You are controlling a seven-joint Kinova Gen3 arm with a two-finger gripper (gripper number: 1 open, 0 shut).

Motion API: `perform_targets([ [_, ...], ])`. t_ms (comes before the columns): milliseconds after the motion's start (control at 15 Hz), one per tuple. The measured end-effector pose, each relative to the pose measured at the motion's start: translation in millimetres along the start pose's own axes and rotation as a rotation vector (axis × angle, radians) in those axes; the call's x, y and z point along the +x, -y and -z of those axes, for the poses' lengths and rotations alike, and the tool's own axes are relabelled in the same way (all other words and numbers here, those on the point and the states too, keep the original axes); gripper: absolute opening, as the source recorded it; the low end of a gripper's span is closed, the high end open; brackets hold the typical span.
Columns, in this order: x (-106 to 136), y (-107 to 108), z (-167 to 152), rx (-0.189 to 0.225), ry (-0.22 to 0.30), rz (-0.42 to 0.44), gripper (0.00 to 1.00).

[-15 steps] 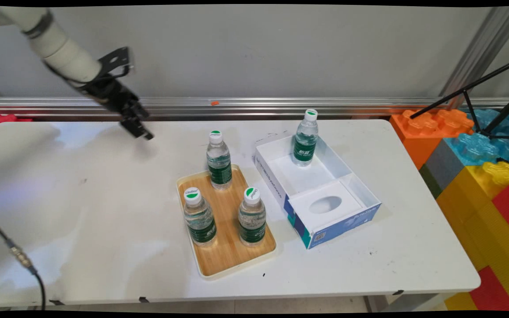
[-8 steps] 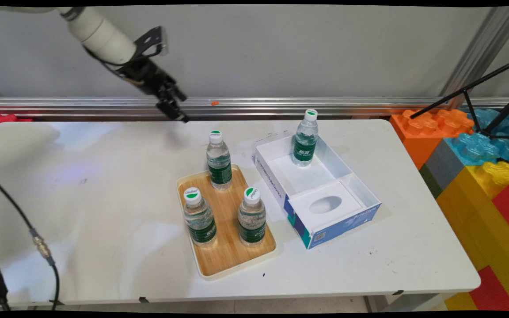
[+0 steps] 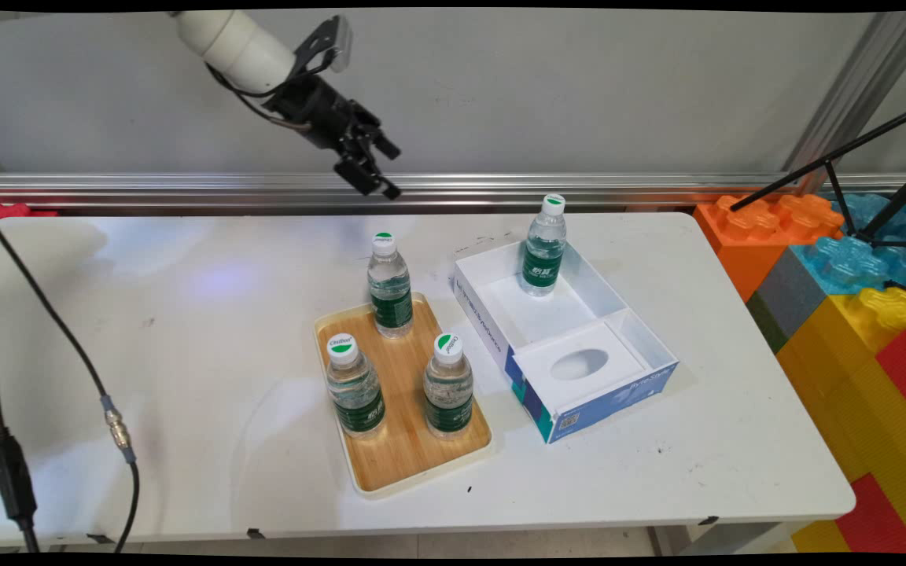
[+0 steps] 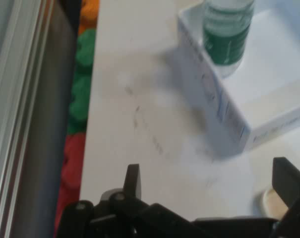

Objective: Pick up the green bottle from the white box

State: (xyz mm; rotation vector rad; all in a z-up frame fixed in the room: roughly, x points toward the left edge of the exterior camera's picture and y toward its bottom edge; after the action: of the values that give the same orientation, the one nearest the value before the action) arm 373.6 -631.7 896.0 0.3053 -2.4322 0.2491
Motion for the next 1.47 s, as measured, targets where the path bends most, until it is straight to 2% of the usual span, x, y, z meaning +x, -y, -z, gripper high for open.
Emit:
perform_targets([
  [267,16,-3,-26,-0.065,-0.064,-0.035,1.00],
  [533,27,-2,-52,-0.106,-0.127,-0.042,1.00],
  [1133,23,-3,-128,-0.152,-0.214,-0.041,1.00],
  [1467,23,-4,-165,-0.160,-0.262,-0.046,1.00],
])
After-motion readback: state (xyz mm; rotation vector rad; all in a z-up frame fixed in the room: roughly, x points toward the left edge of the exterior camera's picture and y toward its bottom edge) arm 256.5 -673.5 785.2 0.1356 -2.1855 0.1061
